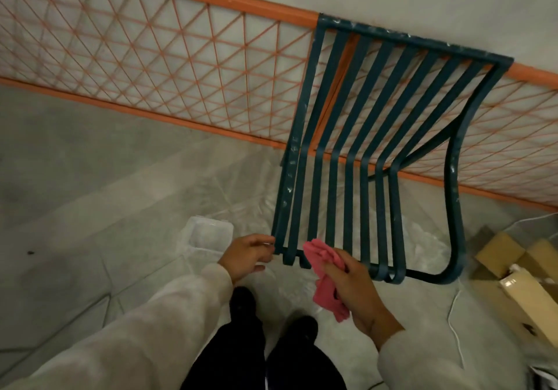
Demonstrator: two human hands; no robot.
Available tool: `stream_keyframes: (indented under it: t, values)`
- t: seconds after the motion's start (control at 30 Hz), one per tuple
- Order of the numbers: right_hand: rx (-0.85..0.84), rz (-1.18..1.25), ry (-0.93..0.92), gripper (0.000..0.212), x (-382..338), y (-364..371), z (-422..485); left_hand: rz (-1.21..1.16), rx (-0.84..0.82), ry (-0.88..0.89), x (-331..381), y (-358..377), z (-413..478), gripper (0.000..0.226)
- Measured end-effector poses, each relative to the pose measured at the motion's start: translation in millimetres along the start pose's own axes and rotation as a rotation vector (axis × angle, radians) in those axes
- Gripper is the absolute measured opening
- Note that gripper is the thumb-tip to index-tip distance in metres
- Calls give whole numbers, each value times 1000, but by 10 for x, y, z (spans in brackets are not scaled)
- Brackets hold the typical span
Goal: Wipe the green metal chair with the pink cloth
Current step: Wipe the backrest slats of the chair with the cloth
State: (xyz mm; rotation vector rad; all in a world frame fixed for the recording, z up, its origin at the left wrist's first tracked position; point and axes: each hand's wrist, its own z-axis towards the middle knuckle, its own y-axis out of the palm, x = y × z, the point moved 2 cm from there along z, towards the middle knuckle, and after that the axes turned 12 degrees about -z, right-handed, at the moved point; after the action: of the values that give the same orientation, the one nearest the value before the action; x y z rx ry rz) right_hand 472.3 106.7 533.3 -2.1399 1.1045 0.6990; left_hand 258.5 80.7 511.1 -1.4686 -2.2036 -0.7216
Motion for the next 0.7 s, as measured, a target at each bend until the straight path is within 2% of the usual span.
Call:
stream_keyframes:
  t: [0.23, 0.37, 0.57, 0.7]
  values:
    - [0, -109, -9, 24, 16, 123, 431, 94, 49, 83, -48, -53, 398, 37]
    - [14, -149, -23, 17, 37, 124, 669, 122, 77, 85, -157, -126, 593, 40]
    - [3, -158, -108, 26, 39, 71, 925, 154, 76, 110, -299, -120, 782, 40]
    - [10, -288, -199, 27, 59, 24, 1178, 141, 85, 186, -374, -54, 962, 36]
